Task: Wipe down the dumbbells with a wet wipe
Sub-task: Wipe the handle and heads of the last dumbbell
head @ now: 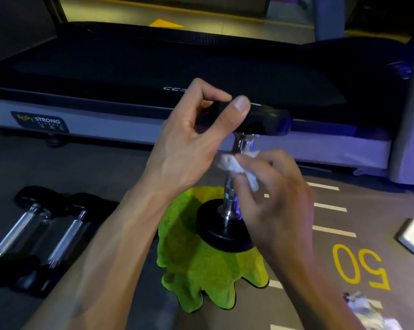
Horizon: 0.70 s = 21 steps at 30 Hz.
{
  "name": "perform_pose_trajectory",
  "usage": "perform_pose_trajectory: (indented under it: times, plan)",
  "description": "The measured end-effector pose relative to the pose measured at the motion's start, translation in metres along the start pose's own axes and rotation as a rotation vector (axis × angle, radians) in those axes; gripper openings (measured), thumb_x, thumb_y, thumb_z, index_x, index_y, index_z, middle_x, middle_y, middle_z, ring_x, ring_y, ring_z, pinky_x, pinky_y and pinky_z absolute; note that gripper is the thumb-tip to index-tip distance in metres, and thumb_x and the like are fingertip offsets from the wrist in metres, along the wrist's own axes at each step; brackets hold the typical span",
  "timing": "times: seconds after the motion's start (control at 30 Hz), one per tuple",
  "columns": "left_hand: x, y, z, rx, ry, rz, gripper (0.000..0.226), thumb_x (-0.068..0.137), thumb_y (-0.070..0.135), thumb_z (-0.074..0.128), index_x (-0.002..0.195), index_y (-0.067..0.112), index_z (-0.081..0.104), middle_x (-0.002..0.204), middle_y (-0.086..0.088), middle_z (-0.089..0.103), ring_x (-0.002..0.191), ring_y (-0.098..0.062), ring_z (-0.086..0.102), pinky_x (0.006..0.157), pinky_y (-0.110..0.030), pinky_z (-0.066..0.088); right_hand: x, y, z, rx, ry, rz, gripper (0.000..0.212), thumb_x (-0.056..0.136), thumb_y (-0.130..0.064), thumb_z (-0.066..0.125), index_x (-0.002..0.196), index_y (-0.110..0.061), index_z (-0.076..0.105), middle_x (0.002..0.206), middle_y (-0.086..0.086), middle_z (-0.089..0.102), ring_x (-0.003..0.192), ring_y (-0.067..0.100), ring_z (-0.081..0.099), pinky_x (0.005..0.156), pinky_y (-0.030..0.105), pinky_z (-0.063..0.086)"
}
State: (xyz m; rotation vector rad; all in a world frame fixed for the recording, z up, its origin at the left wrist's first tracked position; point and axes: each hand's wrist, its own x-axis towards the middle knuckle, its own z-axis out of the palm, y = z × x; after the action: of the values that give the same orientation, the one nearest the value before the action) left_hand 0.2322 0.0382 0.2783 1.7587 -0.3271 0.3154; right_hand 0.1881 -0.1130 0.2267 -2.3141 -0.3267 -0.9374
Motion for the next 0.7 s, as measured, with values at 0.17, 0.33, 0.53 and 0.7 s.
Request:
perform_pose_trajectory:
  times: [0.17, 0.33, 0.53, 0.7]
  plan:
    - [0.000, 0.000, -0.001, -0.007, 0.006, -0.009, 0.024, 0.092, 0.060, 0.064, 0.097, 0.037, 0.060, 0.095, 0.011, 0.065, 0.096, -0.012, 0.066, 0.087, -0.057, 0.058, 0.020, 0.000, -0.001, 0.067, 0.142, 0.015, 0.011, 0.086, -0.007, 0.079, 0.094, -0.015, 0.077, 0.086, -0.004, 0.064, 0.076, 0.003, 0.054, 0.067, 0.016, 0.039]
    - [0.001, 0.000, -0.001, -0.018, -0.001, 0.008, 0.023, 0.094, 0.055, 0.065, 0.098, 0.032, 0.060, 0.098, 0.000, 0.068, 0.097, -0.018, 0.069, 0.087, -0.055, 0.058, 0.012, 0.002, 0.005, 0.041, 0.088, -0.032, 0.013, 0.089, -0.007, 0.075, 0.101, -0.010, 0.079, 0.093, 0.002, 0.064, 0.081, 0.010, 0.057, 0.076, 0.003, 0.033]
    - [-0.003, 0.003, 0.003, -0.020, -0.027, 0.007, 0.029, 0.097, 0.050, 0.067, 0.106, 0.023, 0.061, 0.102, -0.002, 0.069, 0.099, -0.019, 0.069, 0.089, -0.052, 0.058, -0.007, 0.001, -0.001, 0.017, -0.007, -0.059, 0.014, 0.094, -0.011, 0.071, 0.106, -0.008, 0.077, 0.097, 0.000, 0.058, 0.085, 0.017, 0.058, 0.080, 0.005, 0.032]
    - [0.001, 0.001, -0.002, -0.053, -0.002, 0.009, 0.027, 0.094, 0.051, 0.067, 0.102, 0.025, 0.062, 0.102, -0.004, 0.070, 0.103, -0.026, 0.070, 0.095, -0.057, 0.056, 0.017, -0.001, 0.003, 0.038, 0.085, -0.057, 0.015, 0.097, -0.010, 0.069, 0.109, -0.005, 0.076, 0.096, 0.006, 0.063, 0.085, 0.019, 0.062, 0.081, 0.006, 0.035]
